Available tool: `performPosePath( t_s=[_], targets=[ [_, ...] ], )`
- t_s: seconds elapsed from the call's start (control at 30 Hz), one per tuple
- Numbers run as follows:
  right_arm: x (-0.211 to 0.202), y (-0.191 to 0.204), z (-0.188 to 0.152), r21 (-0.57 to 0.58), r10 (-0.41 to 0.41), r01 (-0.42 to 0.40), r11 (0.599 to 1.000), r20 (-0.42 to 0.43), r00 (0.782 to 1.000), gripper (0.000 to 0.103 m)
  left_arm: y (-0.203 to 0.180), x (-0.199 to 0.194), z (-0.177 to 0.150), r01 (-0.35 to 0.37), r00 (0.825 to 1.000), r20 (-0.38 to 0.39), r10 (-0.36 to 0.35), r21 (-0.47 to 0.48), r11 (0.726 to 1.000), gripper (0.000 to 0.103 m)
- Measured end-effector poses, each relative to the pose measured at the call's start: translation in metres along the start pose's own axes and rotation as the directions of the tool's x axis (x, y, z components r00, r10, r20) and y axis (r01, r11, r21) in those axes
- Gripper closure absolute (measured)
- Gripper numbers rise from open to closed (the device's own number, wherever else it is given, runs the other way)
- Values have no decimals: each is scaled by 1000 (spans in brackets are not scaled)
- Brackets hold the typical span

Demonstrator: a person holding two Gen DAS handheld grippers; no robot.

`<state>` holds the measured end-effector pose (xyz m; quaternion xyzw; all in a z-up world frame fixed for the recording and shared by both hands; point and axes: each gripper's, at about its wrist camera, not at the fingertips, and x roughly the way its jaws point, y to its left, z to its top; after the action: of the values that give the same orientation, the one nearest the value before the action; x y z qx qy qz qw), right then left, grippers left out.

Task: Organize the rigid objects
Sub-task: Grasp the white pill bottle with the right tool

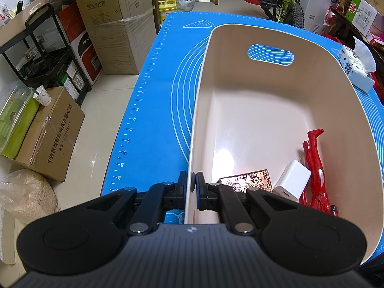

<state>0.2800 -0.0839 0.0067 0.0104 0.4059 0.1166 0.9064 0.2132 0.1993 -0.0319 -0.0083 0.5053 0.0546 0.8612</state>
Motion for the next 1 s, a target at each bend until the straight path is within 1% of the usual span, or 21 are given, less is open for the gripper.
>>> performPosePath(
  t_s=[0.17, 0.3, 0.4, 0.5, 0.63, 0.7, 0.77, 0.83, 0.87, 0.9, 0.93, 1.0],
  targets=[
    [10, -28, -9, 32, -59, 61, 998, -51, 997, 28, -1, -2, 2, -5, 1000, 1, 5, 3, 1000, 94],
    [25, -35, -19, 35, -85, 90, 995, -128, 988, 28, 0, -1, 2, -4, 1000, 0, 4, 0, 1000, 94],
    [43, -39, -28, 42, -99, 110, 993, -209, 973, 28, 1, -1, 1, -6, 1000, 1, 6, 2, 1000, 94],
    [59, -39, -39, 63, -97, 120, 991, -291, 952, 28, 1, -1, 1, -5, 1000, 1, 5, 1, 1000, 94],
    [74, -41, -51, 77, -109, 144, 987, -349, 931, 29, 1, -1, 1, -5, 1000, 1, 5, 1, 1000, 94],
    [80, -45, -55, 100, -111, 158, 982, -369, 923, 33, 1, -1, 1, -5, 1000, 1, 5, 2, 1000, 94],
    [84, -48, -56, 127, -96, 155, 980, -380, 920, 41, 1, -1, 1, -6, 1000, 1, 6, 2, 1000, 94],
    [87, -50, -59, 143, -93, 162, 976, -400, 912, 44, 1, -1, 1, -5, 1000, 1, 5, 2, 1000, 94],
    [87, -50, -60, 143, -98, 166, 976, -395, 913, 49, 1, -1, 1, -5, 1000, 1, 5, 1, 1000, 94],
    [87, -49, -61, 136, -101, 167, 977, -394, 914, 51, 1, -1, 1, -5, 1000, 1, 5, 2, 1000, 94],
    [87, -49, -62, 126, -111, 173, 977, -394, 913, 58, 1, -1, 1, -6, 1000, 1, 6, 2, 1000, 94],
    [87, -48, -63, 124, -108, 168, 978, -388, 915, 59, 1, -1, 1, -6, 1000, 2, 6, 2, 1000, 94]
  ],
)
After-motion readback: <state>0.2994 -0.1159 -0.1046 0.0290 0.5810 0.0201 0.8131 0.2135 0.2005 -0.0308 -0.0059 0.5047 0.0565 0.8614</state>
